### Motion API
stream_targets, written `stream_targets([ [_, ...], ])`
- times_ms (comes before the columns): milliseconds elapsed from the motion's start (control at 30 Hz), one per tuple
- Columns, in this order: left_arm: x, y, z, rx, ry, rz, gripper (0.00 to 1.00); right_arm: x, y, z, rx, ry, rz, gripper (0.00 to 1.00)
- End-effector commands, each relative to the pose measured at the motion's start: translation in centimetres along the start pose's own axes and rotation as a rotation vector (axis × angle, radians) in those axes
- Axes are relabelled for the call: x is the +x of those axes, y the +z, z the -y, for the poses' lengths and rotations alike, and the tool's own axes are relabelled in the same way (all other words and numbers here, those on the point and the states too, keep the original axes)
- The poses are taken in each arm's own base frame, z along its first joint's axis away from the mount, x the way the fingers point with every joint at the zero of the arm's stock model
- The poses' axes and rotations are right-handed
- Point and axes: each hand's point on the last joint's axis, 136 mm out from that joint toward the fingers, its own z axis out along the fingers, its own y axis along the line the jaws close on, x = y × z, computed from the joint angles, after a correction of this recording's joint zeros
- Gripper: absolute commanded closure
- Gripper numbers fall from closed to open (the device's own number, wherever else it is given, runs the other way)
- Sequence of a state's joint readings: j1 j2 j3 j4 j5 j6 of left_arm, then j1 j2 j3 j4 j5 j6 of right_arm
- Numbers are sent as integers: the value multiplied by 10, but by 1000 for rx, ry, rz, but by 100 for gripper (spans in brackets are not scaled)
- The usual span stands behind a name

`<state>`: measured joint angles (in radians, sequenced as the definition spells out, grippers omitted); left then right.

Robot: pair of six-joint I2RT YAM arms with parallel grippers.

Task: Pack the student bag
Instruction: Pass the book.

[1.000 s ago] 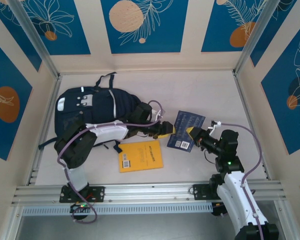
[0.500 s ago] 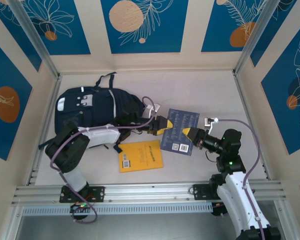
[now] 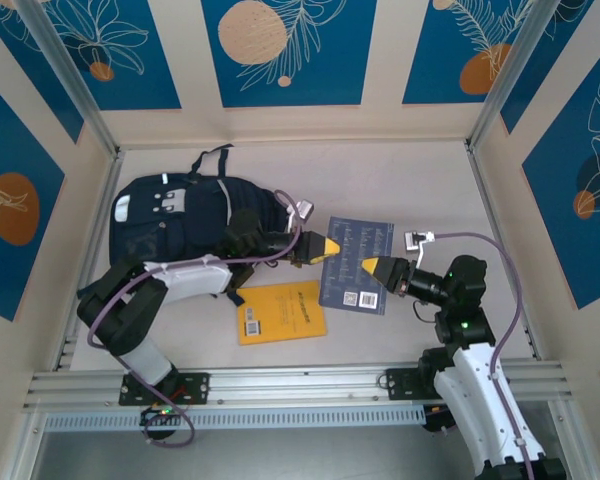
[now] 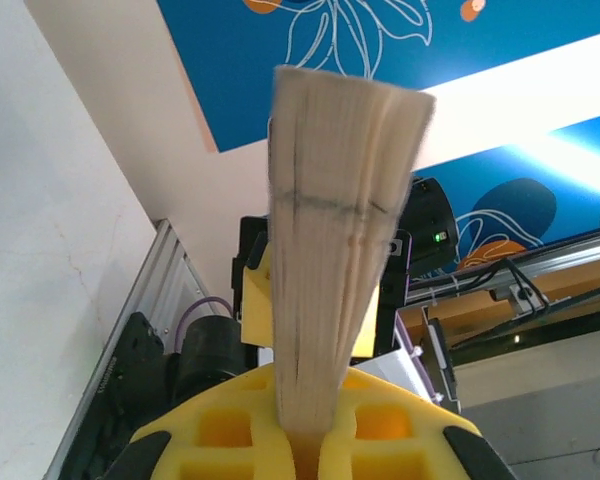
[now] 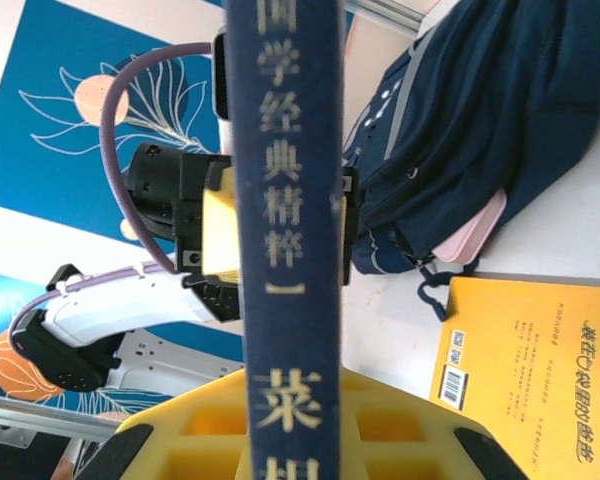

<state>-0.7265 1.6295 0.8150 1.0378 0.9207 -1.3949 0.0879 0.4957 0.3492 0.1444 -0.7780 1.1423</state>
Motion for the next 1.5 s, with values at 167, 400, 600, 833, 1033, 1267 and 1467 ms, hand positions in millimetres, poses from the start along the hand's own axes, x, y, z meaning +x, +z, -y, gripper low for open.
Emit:
stream_targets([
  [167, 8, -8, 21, 30, 122, -7, 100, -3, 4, -20, -54, -34, -39, 77],
  [400, 25, -16, 33, -59, 251, -69, 85, 0, 10, -33, -103, -96, -106, 100],
  [600, 38, -27, 49, -108, 366, -109, 66, 10, 13, -41, -153, -142, -176, 100],
  [833, 33, -23, 54, -51, 345, -81, 61, 20, 19, -52, -192, -177, -207, 100],
  [1033, 30, -20, 50, -17, 318, -69, 73, 23, 21, -52, -190, -182, -206, 100],
  [1267, 31, -22, 52, -2, 338, -62, 100, 20, 20, -45, -152, -186, -167, 100],
  [1467, 36, -25, 61, 22, 362, -69, 100, 15, 15, -42, -81, -230, -106, 81],
])
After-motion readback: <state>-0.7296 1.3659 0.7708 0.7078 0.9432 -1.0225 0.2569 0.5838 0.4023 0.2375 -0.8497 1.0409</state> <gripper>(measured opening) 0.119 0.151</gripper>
